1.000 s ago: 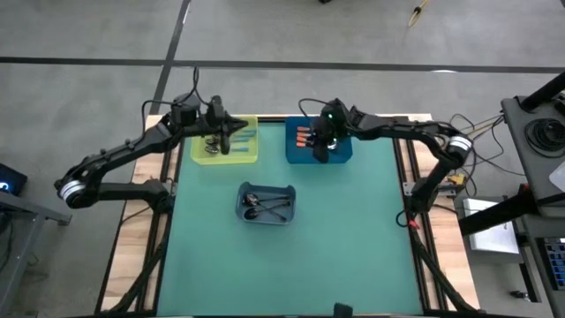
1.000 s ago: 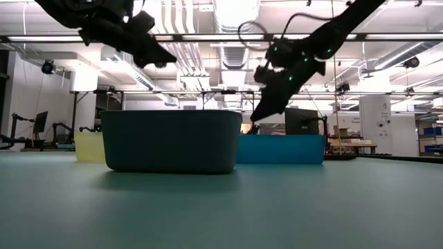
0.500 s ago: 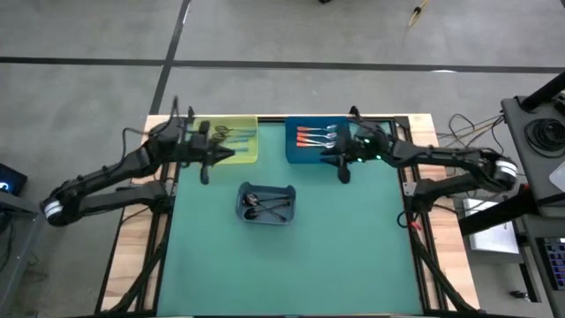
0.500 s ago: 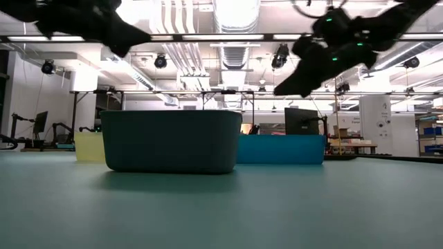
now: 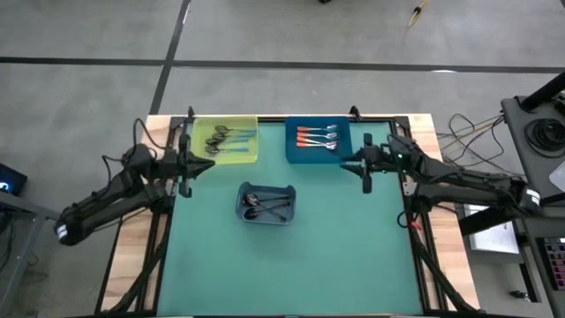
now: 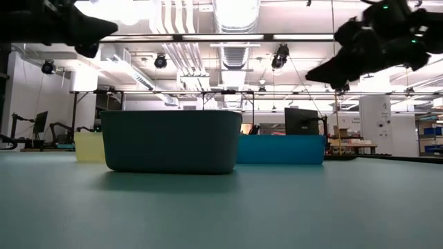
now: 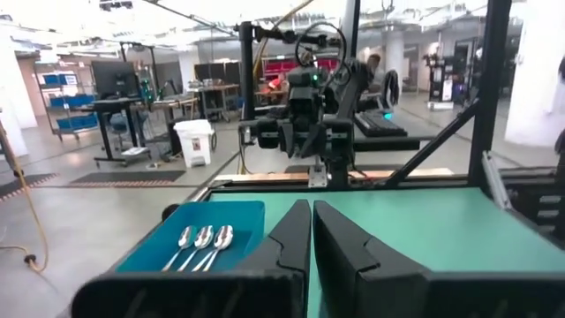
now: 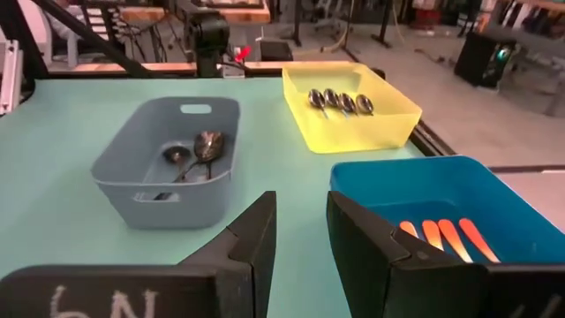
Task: Sort silverware by color (type)
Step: Return to Home Position
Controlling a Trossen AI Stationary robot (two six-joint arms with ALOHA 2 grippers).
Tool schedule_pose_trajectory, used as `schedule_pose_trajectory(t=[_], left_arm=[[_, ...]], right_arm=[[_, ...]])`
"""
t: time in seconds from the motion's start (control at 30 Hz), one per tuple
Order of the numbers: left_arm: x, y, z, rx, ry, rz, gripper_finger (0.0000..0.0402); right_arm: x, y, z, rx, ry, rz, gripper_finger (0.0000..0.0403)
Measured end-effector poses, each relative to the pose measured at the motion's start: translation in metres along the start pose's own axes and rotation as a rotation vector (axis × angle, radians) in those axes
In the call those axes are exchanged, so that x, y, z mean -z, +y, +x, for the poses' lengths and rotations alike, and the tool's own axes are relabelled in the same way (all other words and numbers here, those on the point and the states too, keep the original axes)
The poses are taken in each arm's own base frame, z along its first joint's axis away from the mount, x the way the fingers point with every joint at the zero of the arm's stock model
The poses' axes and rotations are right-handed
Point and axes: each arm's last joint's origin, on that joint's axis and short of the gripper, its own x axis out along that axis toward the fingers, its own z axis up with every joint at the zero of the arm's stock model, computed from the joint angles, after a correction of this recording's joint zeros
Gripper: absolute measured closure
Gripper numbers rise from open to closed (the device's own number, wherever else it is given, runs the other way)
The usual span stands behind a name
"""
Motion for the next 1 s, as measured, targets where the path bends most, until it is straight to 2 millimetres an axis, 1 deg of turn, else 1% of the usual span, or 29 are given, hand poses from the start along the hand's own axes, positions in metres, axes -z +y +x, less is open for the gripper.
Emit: schedule_pose_trajectory(t=[0.3,0.43,0.53,0.7,0.8,0.9,1.0], left_arm=[[0.019,-0.008,-0.015,0.0,-0.073,-0.057,0.0402],[0.034,-0.007,-0.011,-0.01,-0.01,-0.101,0.0402],[0.042,-0.006,-0.01,-0.013,0.006,-0.131,0.0402],[0.059,-0.006,-0.007,0.0,0.028,-0.163,0.0402],[0.07,-0.005,-0.004,0.001,-0.004,-0.164,0.0402],[0.069,-0.005,-0.004,0.004,-0.019,-0.157,0.0402],[0.068,-0.005,-0.004,0.005,-0.035,-0.148,0.0402]], right_arm=[[0.024,0.013,-0.025,0.009,-0.077,-0.016,0.0307],[0.029,0.017,-0.034,0.015,-0.13,-0.028,0.0307],[0.033,0.02,-0.04,0.02,-0.173,-0.045,0.0307],[0.046,0.024,-0.045,0.023,-0.207,-0.057,0.0307],[0.053,0.025,-0.046,0.023,-0.221,-0.044,0.0307],[0.053,0.026,-0.047,0.02,-0.227,-0.026,0.0307],[0.055,0.026,-0.048,0.03,-0.213,-0.059,0.0307]])
